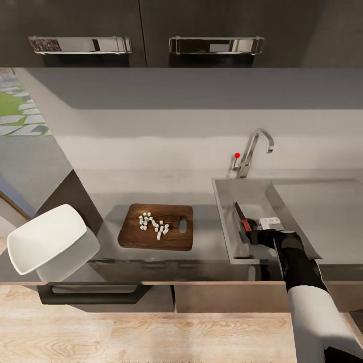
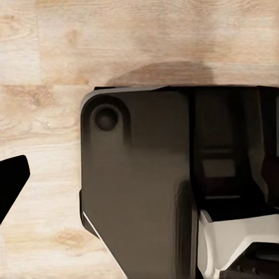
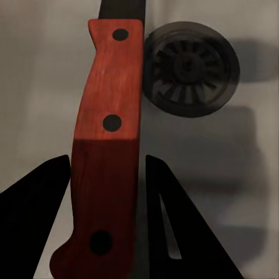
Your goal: In the kitchen, take the Vidalia onion out of the sink, dice it on the chopping board with the paring knife, put the diced onion into the bowl on the countertop, then place both the paring knife and the chopping board into the sink.
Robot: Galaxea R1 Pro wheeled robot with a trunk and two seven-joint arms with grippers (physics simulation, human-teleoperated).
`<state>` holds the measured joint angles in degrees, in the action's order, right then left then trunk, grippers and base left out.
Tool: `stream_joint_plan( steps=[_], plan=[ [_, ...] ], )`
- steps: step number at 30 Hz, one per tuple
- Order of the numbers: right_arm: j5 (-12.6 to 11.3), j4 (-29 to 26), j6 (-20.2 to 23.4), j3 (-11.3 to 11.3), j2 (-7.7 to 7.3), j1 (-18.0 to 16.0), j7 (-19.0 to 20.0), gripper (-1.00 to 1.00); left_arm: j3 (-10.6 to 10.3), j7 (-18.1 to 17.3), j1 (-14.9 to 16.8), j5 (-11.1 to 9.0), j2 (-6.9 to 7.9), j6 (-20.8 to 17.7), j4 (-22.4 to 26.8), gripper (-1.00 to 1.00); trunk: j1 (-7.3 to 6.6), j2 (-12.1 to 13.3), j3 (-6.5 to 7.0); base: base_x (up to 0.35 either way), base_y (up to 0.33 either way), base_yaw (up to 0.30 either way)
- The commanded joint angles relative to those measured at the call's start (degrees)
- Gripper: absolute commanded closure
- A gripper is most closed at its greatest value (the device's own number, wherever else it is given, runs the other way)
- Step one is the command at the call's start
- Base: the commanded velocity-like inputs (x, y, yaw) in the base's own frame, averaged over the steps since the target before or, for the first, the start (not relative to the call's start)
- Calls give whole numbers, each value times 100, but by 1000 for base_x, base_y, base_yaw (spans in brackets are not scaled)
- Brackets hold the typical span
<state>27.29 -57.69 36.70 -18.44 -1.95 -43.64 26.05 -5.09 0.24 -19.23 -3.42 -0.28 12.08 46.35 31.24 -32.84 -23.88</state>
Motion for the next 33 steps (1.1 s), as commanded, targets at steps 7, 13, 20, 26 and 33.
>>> stream_joint_plan(
  steps=[7,13,20,26,33],
  plan=[
    [57,-6,13,-11,2,-4,58,100,-9,3,-2,-36,2,11,6,-100,2,-7,-61,0,0,0],
    [57,-6,15,-11,2,-4,58,100,-9,3,-2,-36,2,12,-2,-100,2,-7,-114,0,0,0],
    [63,-6,13,-10,2,-4,58,100,-9,3,-2,-36,2,12,5,-100,2,-7,-176,0,0,0],
    [65,-13,11,-11,-6,-4,59,100,-9,3,-2,-36,2,13,6,-100,2,-7,-187,0,0,0],
    [65,-89,7,-18,-33,-4,66,100,-9,3,-2,-36,2,11,6,-100,2,-7,-188,0,0,0]
  ],
)
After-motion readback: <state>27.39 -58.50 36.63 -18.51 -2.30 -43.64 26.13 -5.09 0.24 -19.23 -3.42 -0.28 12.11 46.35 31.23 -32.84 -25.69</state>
